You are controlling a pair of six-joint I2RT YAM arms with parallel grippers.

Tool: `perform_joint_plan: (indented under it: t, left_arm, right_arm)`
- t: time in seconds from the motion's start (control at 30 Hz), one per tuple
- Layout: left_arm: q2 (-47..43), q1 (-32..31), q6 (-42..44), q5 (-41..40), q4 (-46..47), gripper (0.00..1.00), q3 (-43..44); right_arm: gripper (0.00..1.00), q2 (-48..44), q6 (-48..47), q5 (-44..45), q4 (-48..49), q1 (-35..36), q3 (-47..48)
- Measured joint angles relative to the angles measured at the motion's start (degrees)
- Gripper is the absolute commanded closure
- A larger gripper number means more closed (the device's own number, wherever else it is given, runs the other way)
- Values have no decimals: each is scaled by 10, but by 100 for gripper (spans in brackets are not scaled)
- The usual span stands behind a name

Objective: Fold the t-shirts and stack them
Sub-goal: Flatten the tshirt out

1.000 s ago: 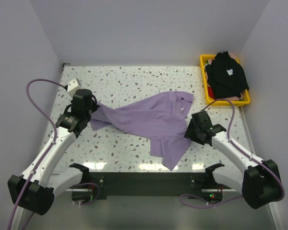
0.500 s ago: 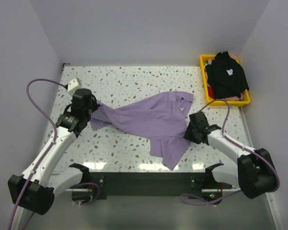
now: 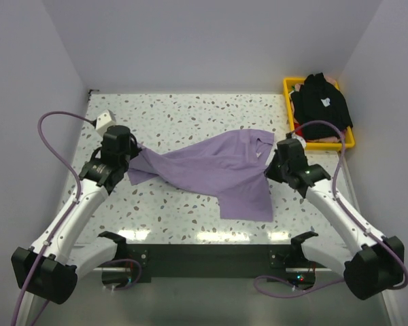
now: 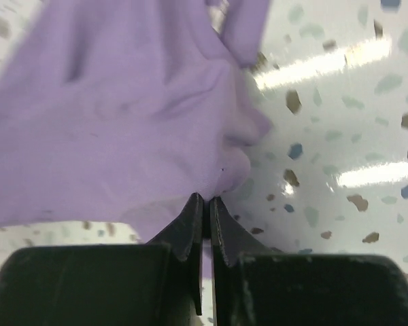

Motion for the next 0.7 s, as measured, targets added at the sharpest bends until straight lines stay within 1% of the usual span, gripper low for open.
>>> perform_joint_plan:
  t: [0.1,0.23,0.33,0.47,0.7]
  left_arm:
    - [-1,0,2,-6,-14,100,16]
    - [-15,0,14,-14,-33,100,70]
    - [-35,0,20,-20,-42,100,124]
    - [-72,0,29,-28,-50,100,195]
    - [-111,0,31,-36,-57,100,289]
  right_arm:
    - [100,-37,-16,2,-28,0,84]
    - [100,-52,-40,9,-73,0,207]
    - [100,-52,-57,21,-114,0,290]
    - [100,-50,-80,36,-174,0,425]
    - [100,-22,-113,42,-226,0,646]
